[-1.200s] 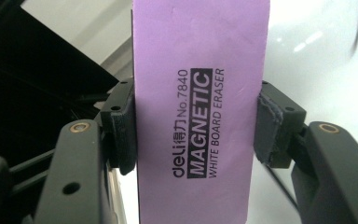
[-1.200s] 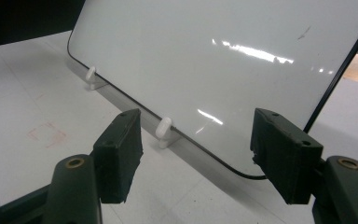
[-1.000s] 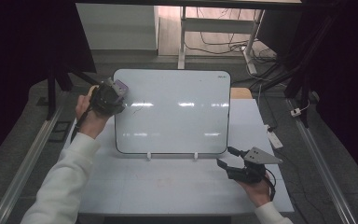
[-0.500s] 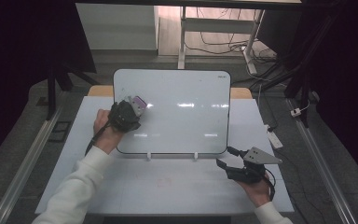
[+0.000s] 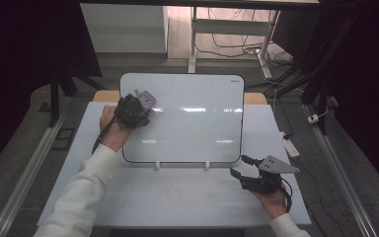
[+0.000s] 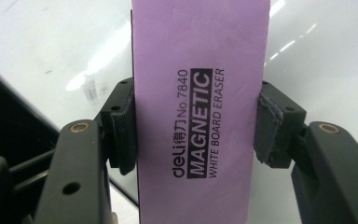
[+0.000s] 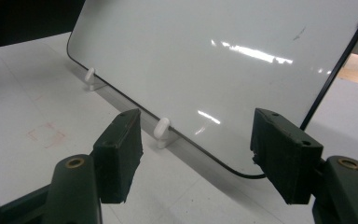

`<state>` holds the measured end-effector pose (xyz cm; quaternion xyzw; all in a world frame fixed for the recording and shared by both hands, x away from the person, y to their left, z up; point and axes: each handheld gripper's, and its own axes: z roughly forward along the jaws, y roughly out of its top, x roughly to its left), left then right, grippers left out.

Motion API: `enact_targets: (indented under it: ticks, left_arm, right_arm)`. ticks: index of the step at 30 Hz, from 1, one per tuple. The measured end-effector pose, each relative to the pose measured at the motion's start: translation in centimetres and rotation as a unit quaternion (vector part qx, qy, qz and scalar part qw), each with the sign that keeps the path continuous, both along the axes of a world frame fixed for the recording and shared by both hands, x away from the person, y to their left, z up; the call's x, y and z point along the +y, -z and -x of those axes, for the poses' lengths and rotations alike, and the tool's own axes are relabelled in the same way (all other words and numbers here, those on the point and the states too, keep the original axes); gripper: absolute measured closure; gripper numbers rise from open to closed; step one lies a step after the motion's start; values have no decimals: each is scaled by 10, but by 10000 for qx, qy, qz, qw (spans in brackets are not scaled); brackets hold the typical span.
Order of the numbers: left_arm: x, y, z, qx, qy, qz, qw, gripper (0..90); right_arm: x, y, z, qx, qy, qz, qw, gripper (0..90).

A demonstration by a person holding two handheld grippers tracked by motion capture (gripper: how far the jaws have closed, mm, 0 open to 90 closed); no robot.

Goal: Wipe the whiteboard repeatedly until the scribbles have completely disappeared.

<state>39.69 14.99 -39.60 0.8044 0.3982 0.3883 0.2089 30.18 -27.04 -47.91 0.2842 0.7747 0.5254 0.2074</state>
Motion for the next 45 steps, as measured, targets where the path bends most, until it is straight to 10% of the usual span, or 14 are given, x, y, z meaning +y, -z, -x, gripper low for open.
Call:
enact_targets:
  ticks: [12,19,28,40,45]
  left_arm:
    - [18,50,42,455,198,-236,9985,410]
    - [12,30,28,169,37,-388,9991,410]
    - [69,24,27,205,-596,85,9980,410]
    - [23,32,32,311,-214,-641,9972,410]
    - [31,36,34,336,-234,-476,9980,410]
  right_arm:
    - [0,2,-1,34,40,36,10000,332]
    - [2,1,-1,15,25,49,10000,331]
    - [-1,1,0,16,35,9,10000,331]
    - [0,-2,1,-29,39,-9,10000,330]
    - [-2,-1,2,-18,41,-24,10000,330]
